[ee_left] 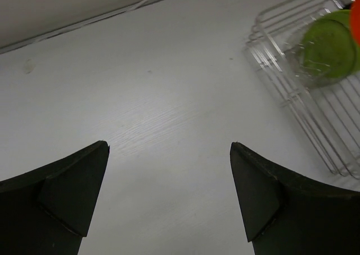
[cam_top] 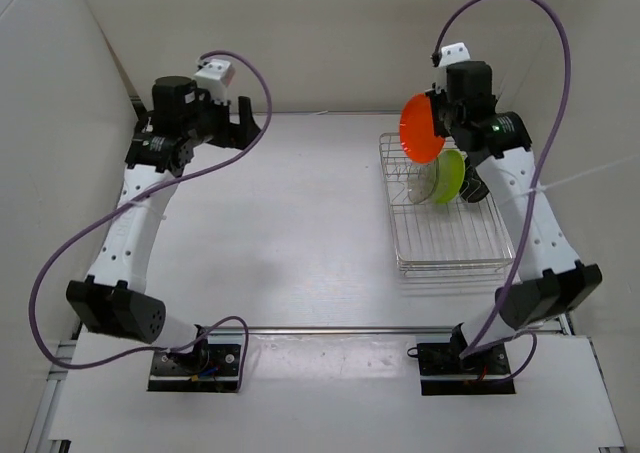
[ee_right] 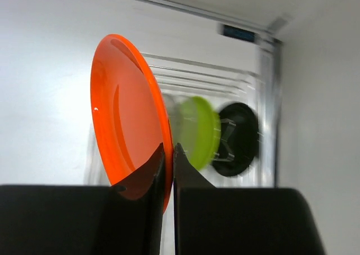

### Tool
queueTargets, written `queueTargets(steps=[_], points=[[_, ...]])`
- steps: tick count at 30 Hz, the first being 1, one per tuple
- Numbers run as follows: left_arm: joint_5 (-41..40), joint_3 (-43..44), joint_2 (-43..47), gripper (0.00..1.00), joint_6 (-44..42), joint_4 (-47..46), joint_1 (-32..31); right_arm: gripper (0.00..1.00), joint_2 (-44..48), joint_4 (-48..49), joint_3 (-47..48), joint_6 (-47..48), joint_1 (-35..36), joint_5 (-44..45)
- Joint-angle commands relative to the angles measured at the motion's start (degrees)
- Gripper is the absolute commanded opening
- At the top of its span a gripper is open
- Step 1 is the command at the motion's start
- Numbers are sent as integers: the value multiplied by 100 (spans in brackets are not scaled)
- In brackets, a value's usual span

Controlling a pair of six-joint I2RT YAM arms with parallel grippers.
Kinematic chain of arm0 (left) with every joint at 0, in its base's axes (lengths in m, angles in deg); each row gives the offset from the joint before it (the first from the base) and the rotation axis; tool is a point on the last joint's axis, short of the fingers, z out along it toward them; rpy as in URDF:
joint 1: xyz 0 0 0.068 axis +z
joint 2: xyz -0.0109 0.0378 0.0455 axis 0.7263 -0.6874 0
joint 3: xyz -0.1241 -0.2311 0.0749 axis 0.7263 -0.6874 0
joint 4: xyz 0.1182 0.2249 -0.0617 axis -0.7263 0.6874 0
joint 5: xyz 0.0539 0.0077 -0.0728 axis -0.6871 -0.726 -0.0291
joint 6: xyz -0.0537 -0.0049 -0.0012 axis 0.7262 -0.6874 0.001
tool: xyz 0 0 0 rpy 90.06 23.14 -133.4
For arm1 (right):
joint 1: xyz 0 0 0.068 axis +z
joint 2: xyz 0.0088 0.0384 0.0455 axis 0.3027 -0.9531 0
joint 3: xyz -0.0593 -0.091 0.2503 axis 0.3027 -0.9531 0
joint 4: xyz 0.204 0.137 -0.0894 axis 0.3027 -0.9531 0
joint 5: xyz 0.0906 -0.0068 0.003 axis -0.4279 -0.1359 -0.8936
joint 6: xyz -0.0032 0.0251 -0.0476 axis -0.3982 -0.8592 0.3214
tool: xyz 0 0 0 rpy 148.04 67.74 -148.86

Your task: Unload the plates from the dish rack

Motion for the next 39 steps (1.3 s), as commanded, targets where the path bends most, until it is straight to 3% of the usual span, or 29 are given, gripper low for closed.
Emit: queueTargets(steps=[1,3,8,15,19,25,37,39], points=[[833,552,-393,100,-116,-27,-528,0,532,-205,-406,360,11,-2419],[1035,720,-717,100,-116,-27,-958,0,665,-205,-584,422,-50,-3358],[1028,1493,-1421,100,-176,228,-1820,0,789,-397,-637,422,-164,-4503],[457,1863,-1887,100,-300,342,-2743,0,842,-398,-690,422,-217,-4673],[325,2022,-1949,94,-353,404,-2937,0,842,-398,-804,422,-270,-4673],[122,1969,-2002,69,-353,404,-2937,0,956,-345,-866,422,-270,-4673],[254,2021,-2116,70,-353,404,-2937,0,1123,-398,-918,475,-323,-5192],[464,2022,-2116,62,-353,456,-2937,0,1123,-398,-918,475,-323,-5244]])
